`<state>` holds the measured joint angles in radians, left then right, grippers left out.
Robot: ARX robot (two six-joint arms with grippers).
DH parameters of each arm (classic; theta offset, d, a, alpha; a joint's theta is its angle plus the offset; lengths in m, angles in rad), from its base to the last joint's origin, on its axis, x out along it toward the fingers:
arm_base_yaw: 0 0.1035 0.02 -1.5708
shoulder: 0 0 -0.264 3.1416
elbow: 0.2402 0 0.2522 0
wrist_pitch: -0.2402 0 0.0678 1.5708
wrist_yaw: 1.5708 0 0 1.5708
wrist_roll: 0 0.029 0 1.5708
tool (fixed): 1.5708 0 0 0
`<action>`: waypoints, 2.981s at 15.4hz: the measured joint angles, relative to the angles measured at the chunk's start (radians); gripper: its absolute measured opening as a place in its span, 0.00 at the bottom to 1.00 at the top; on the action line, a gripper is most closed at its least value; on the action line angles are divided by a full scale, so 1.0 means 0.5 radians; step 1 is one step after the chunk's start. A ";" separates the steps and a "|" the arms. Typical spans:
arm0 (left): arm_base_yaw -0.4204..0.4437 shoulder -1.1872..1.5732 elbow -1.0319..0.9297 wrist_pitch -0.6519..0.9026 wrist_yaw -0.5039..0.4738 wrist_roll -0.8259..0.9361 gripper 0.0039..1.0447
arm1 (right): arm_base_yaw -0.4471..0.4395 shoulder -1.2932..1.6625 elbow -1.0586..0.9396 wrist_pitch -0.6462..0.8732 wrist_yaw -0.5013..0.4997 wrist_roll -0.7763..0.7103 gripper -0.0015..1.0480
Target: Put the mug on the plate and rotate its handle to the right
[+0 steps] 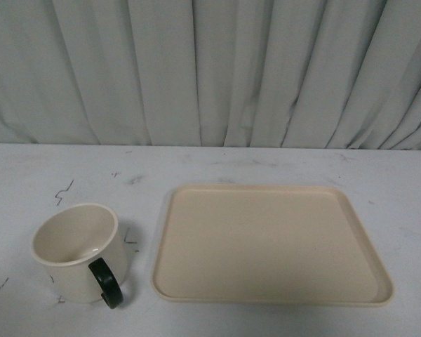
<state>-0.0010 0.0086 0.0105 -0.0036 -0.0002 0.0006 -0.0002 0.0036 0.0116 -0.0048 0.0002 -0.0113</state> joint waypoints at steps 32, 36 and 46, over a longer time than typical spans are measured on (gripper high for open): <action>0.098 3.348 1.253 0.567 0.301 0.270 0.94 | 0.000 0.000 0.000 0.000 0.000 0.001 0.94; 0.058 3.500 1.276 0.641 0.230 0.262 0.92 | 0.000 0.000 0.000 0.000 0.000 0.001 0.94; -0.243 3.096 1.340 0.311 0.059 0.214 0.03 | 0.000 0.000 0.000 0.000 0.000 0.001 0.94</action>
<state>-0.1223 1.5566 0.6804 0.1516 0.0292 0.1074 -0.0002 0.0036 0.0116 -0.0048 0.0002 -0.0109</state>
